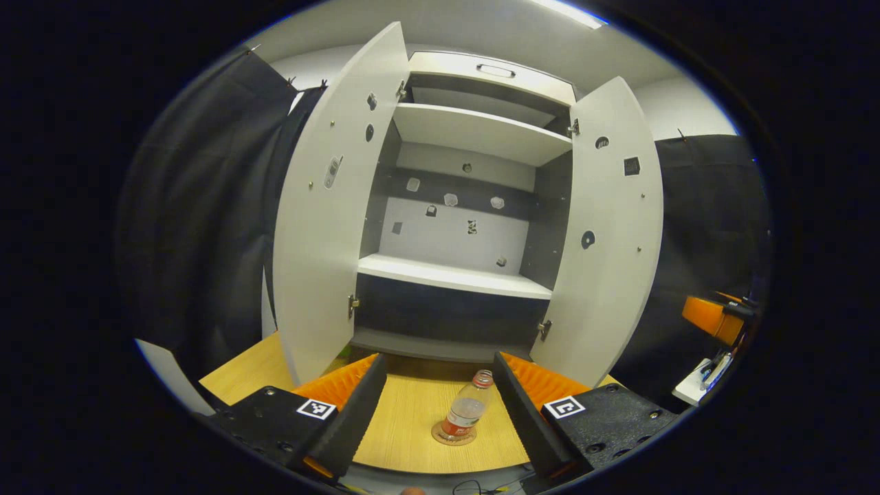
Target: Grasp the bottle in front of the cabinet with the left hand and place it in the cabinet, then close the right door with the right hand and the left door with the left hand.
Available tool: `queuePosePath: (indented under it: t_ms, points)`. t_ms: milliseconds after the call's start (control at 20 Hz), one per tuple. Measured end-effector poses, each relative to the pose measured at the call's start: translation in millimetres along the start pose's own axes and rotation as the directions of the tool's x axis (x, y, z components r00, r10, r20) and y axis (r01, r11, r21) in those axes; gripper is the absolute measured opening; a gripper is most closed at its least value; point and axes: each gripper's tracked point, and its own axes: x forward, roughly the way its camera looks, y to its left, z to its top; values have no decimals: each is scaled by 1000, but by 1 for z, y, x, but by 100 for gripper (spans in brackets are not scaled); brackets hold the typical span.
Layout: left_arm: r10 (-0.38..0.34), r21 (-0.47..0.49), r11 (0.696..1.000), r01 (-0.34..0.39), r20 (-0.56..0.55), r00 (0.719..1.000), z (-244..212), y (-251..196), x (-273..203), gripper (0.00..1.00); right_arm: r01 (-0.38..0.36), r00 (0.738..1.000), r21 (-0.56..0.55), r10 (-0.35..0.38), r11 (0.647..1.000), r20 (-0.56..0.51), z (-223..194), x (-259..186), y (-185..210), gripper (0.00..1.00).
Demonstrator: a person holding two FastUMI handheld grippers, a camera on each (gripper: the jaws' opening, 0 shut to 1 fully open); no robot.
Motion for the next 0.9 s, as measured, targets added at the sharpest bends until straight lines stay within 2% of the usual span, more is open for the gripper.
queuePosePath:
  t_ms: [350,500,750,900]
  points:
    - [-90,42,995,96,-125,988,-82,-25,34,95,27,1000,-4,-28,1000,-15,-4,1,-7,98]
    - [-113,24,992,120,-196,974,-117,-34,50,95,42,999,-11,-42,999,-17,-3,1,-12,98]
    - [-166,63,979,192,-288,943,-162,-47,78,95,100,995,-28,-100,995,-14,-4,-8,-29,98]
    - [-168,63,978,199,-332,928,-184,-48,97,95,131,991,-38,-132,991,-23,-6,-14,-39,98]
